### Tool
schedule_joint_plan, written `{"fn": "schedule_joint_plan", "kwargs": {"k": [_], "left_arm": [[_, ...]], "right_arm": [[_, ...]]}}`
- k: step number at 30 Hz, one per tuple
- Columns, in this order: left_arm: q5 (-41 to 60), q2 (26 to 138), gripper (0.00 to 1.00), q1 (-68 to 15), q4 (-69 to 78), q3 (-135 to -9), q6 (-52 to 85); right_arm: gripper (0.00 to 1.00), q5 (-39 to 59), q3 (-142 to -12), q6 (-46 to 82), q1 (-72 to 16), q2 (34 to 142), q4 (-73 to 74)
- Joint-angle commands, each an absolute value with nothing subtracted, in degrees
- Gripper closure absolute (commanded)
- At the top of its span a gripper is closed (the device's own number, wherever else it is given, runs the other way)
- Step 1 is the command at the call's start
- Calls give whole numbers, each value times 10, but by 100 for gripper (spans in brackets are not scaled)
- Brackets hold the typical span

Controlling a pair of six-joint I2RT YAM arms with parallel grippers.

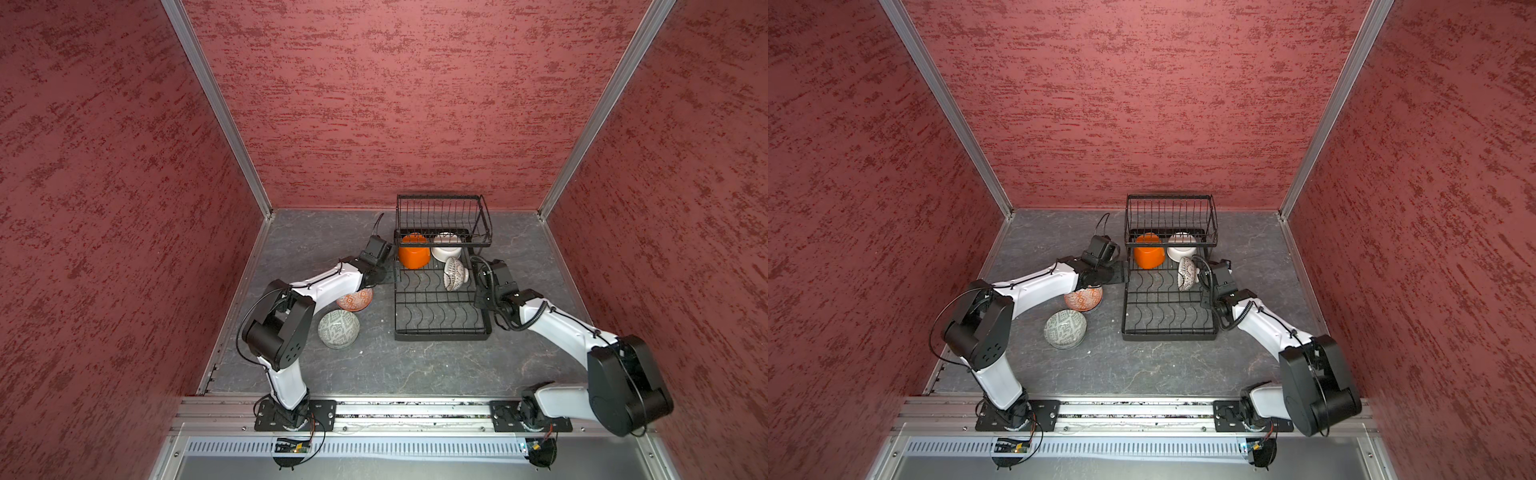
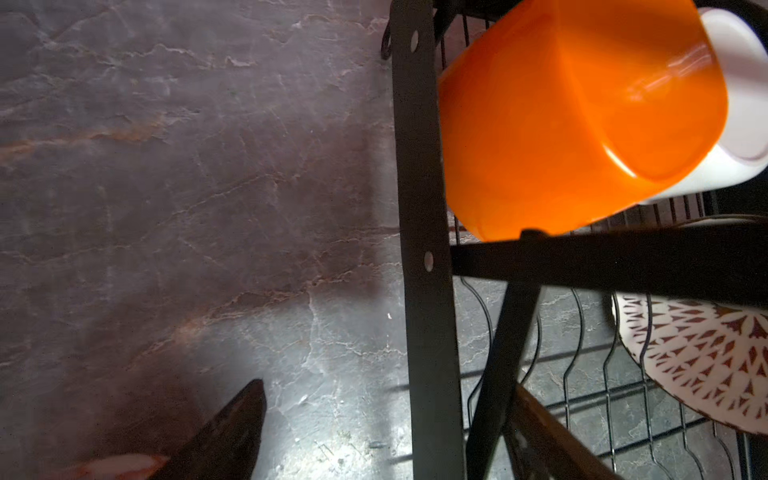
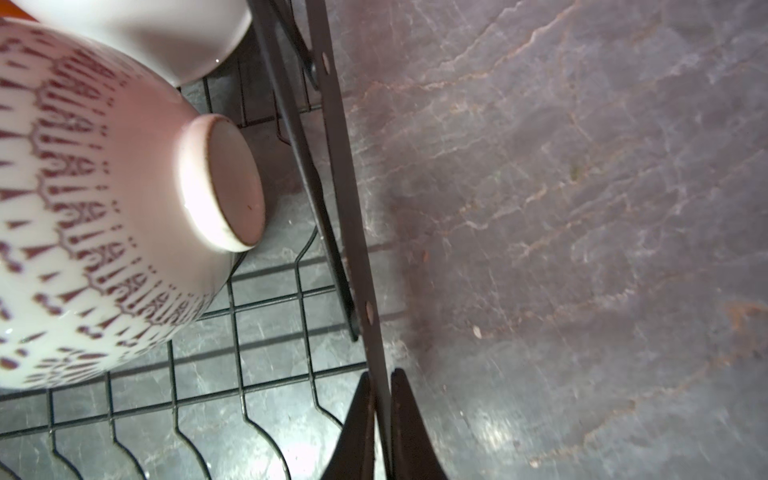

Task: Load the bowls into the dish rack
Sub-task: 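Grip the rack frame with both grippers and pull the rack toward the robot, then grasp the green-white bowl rim with the left gripper while the right releases the rack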

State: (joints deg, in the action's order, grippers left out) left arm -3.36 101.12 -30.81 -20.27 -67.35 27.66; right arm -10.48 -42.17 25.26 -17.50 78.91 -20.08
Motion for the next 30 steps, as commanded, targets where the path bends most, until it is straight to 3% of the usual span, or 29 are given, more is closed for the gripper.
{"fn": "schedule_joint_plan", "kwargs": {"k": [1, 7, 11, 14, 18, 30], "left_arm": [[-50, 998, 14, -298, -224, -662, 281], [-38, 996, 14, -297, -221, -663, 274], [-23, 991, 11, -298, -222, -669, 269], [-16, 979, 8, -301, -222, -671, 266], [-14, 958, 0, -308, -221, -667, 260], [-82, 867, 0, -310, -300, -645, 259]], "right_arm": [[88, -147, -445, 261, -151, 821, -185], [72, -139, -448, 261, -149, 819, -182], [51, -132, -440, 266, -149, 791, -183], [40, -128, -440, 267, -149, 772, -189], [36, -126, -445, 267, -149, 760, -193], [29, -120, -449, 273, -149, 711, -223]]}}
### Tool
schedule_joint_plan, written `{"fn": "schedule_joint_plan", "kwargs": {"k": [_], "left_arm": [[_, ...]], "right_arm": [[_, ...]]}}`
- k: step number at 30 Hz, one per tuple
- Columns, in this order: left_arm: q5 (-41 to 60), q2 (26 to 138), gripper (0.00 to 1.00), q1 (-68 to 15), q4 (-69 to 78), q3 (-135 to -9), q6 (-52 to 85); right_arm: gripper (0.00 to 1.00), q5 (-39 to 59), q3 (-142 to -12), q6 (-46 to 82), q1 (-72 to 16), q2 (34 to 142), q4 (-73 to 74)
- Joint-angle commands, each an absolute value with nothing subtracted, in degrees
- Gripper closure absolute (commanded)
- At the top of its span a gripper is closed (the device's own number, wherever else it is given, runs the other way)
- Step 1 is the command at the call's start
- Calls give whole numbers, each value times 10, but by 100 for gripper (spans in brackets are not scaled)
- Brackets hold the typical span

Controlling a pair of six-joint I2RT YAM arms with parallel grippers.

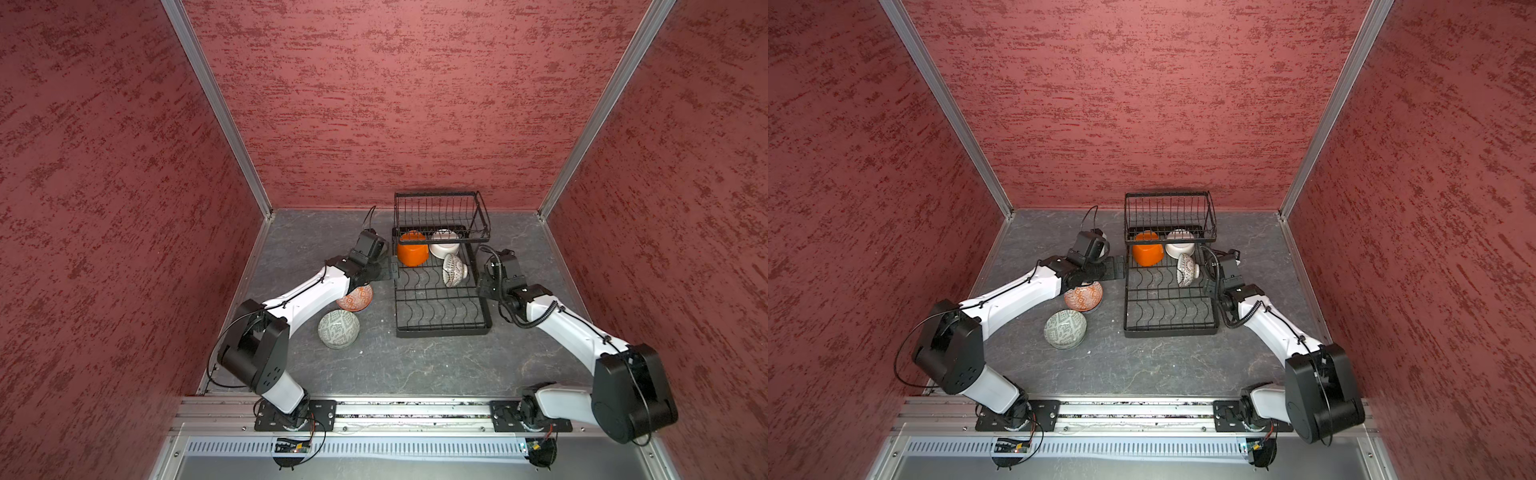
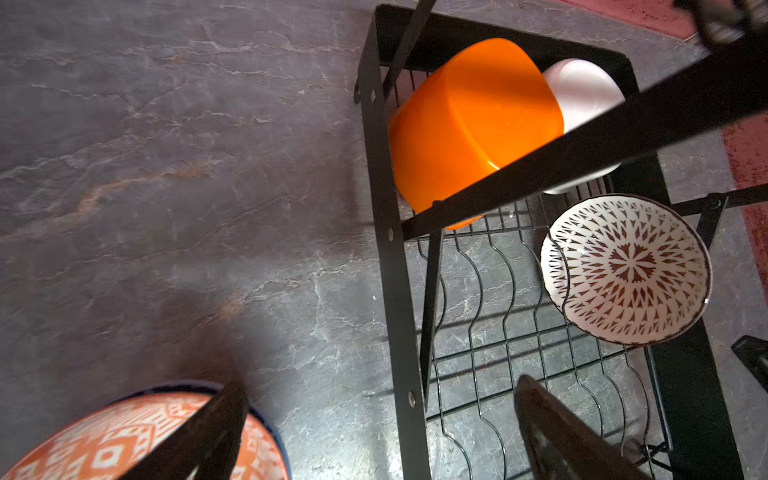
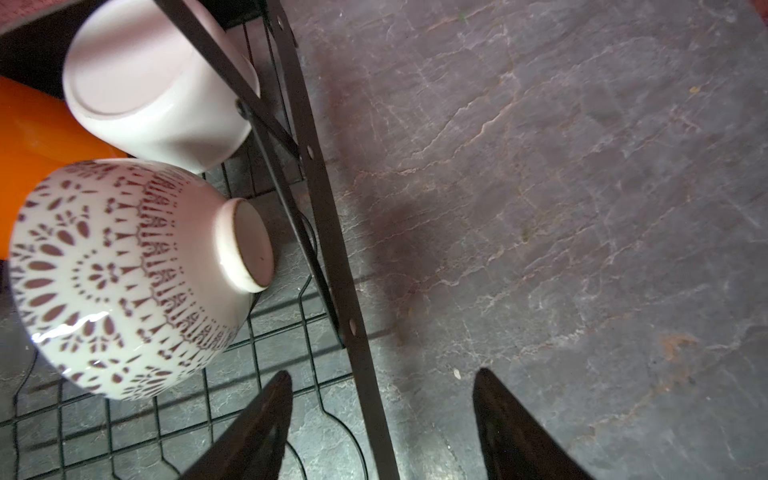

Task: Load the bowls into the dish rack
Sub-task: 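Grasp the green-white bowl rim with the left gripper while the right releases the rack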

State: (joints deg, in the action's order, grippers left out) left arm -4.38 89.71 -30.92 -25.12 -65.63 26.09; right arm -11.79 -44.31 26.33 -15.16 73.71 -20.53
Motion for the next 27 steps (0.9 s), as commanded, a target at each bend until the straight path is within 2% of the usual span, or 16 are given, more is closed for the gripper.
{"fn": "schedule_joint_plan", "kwargs": {"k": [1, 8, 15, 22, 27], "left_arm": [[-95, 854, 0, -309, -320, -640, 266], [-122, 777, 1, -302, -468, -624, 306], [-150, 689, 0, -298, -601, -607, 346], [-147, 644, 2, -297, -686, -570, 388], [-122, 618, 7, -293, -694, -520, 418]], "right_arm": [[29, -120, -451, 275, -149, 704, -231], [28, -105, -461, 282, -149, 660, -281], [27, -50, -483, 286, -151, 644, -323], [25, -29, -468, 299, -173, 627, -300], [24, -42, -482, 301, -213, 633, -294]]}}
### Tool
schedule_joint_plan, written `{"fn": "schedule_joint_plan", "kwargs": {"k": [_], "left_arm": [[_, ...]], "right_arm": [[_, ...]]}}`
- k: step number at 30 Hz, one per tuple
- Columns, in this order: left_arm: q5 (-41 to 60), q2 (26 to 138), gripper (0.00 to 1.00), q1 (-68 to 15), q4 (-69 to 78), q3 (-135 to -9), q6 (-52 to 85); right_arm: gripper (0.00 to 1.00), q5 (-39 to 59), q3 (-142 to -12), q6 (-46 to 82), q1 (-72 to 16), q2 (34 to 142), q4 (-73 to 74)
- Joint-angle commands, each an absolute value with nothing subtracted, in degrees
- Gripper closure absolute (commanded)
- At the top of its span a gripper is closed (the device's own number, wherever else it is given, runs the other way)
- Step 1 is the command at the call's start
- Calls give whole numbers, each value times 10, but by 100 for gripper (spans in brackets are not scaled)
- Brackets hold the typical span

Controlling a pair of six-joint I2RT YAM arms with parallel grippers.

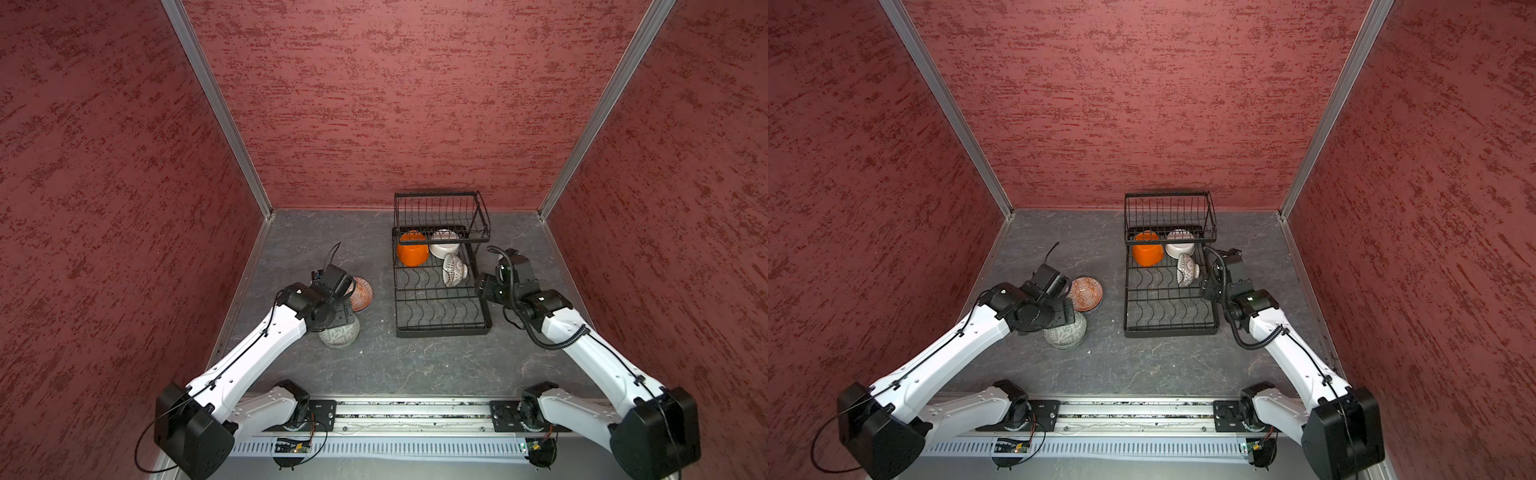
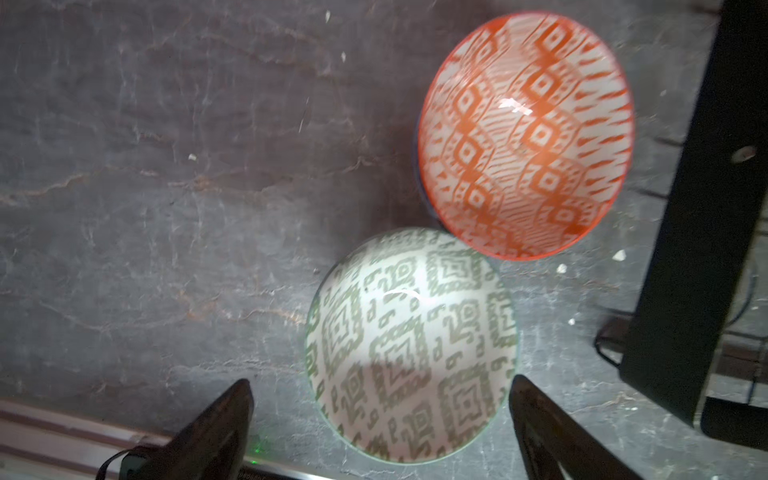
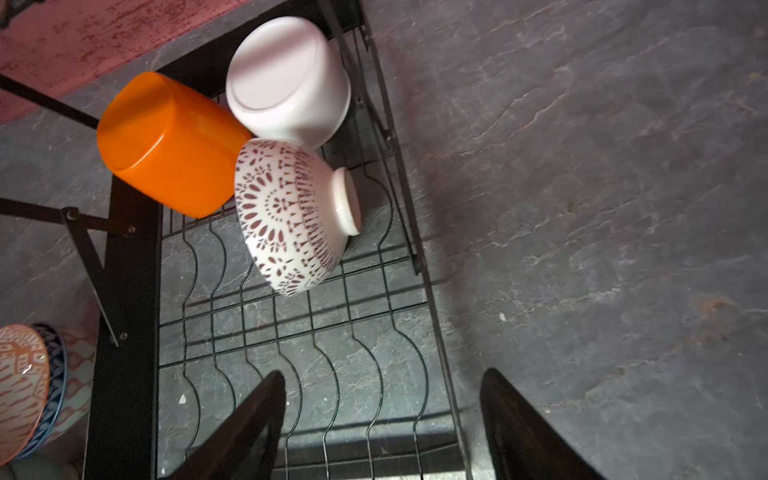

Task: Load the bowls into the dish rack
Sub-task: 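Grasp the green-white bowl rim with the left gripper while the right releases the rack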

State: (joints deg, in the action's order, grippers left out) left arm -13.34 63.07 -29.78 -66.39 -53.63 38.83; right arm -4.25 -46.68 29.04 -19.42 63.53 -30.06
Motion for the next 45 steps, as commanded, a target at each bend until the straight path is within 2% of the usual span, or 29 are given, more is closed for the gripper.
{"fn": "schedule_joint_plan", "kwargs": {"k": [1, 5, 12, 28, 36, 45], "left_arm": [[-122, 617, 10, -295, -697, -516, 423], [-124, 621, 19, -296, -710, -523, 436], [-104, 640, 24, -301, -698, -507, 453], [-70, 643, 46, -301, -636, -449, 476], [-71, 639, 61, -301, -626, -443, 474], [-69, 634, 71, -301, -616, -438, 470]], "right_arm": [[24, -48, -486, 301, -221, 634, -294], [24, -63, -490, 307, -253, 635, -282], [24, -71, -484, 314, -280, 634, -261], [24, -58, -462, 306, -284, 639, -231], [24, -51, -460, 305, -285, 650, -222], [24, -53, -456, 306, -285, 651, -219]]}}
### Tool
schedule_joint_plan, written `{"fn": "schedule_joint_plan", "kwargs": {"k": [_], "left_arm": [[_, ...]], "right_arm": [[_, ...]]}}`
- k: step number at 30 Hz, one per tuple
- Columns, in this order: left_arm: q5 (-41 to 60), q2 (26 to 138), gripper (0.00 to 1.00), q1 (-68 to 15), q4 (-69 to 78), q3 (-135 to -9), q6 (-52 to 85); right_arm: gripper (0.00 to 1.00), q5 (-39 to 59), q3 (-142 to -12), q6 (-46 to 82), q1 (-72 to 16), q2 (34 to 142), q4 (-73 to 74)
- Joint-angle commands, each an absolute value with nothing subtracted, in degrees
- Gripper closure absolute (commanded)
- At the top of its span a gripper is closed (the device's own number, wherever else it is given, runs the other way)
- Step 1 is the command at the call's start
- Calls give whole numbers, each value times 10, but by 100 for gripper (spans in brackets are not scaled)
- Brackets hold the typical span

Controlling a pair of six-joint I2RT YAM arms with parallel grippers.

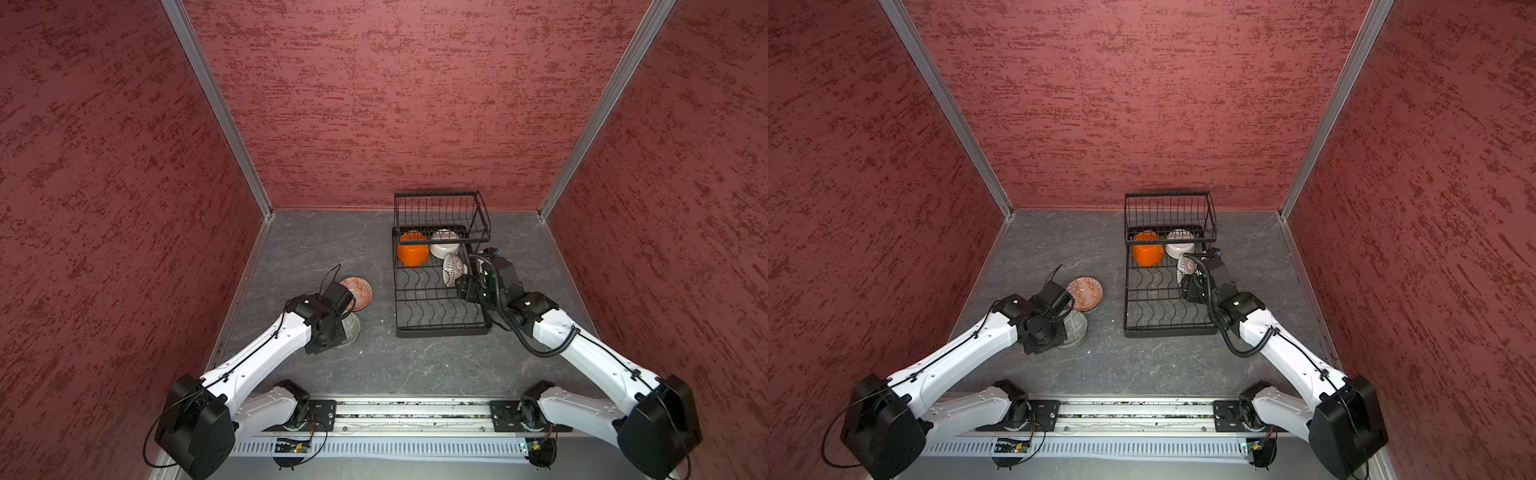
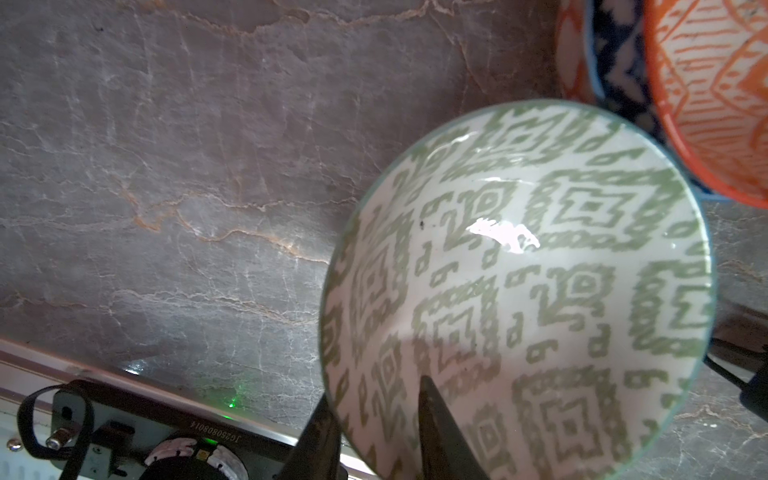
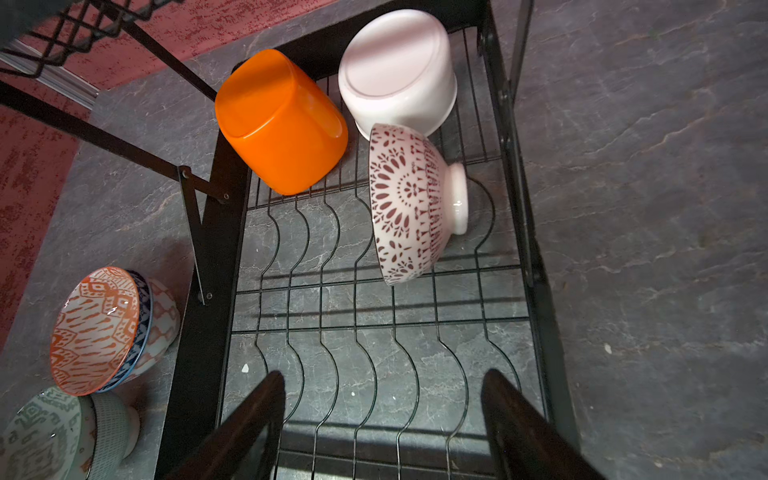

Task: Load the bowls into the dish rack
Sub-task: 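Grasp the green-white bowl rim with the left gripper while the right releases the rack, then lift the green-white bowl toward the rack with the left gripper while the right approaches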

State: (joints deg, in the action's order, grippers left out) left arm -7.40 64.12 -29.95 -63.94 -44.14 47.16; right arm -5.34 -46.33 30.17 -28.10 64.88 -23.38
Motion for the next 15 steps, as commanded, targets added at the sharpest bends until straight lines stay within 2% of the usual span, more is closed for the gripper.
{"fn": "schedule_joint_plan", "kwargs": {"k": [1, 15], "left_arm": [[-70, 633, 72, -301, -615, -438, 469], [-76, 615, 90, -301, -608, -430, 471]], "right_arm": [[24, -53, -455, 306, -285, 650, -219], [24, -53, -454, 308, -285, 644, -223]]}}
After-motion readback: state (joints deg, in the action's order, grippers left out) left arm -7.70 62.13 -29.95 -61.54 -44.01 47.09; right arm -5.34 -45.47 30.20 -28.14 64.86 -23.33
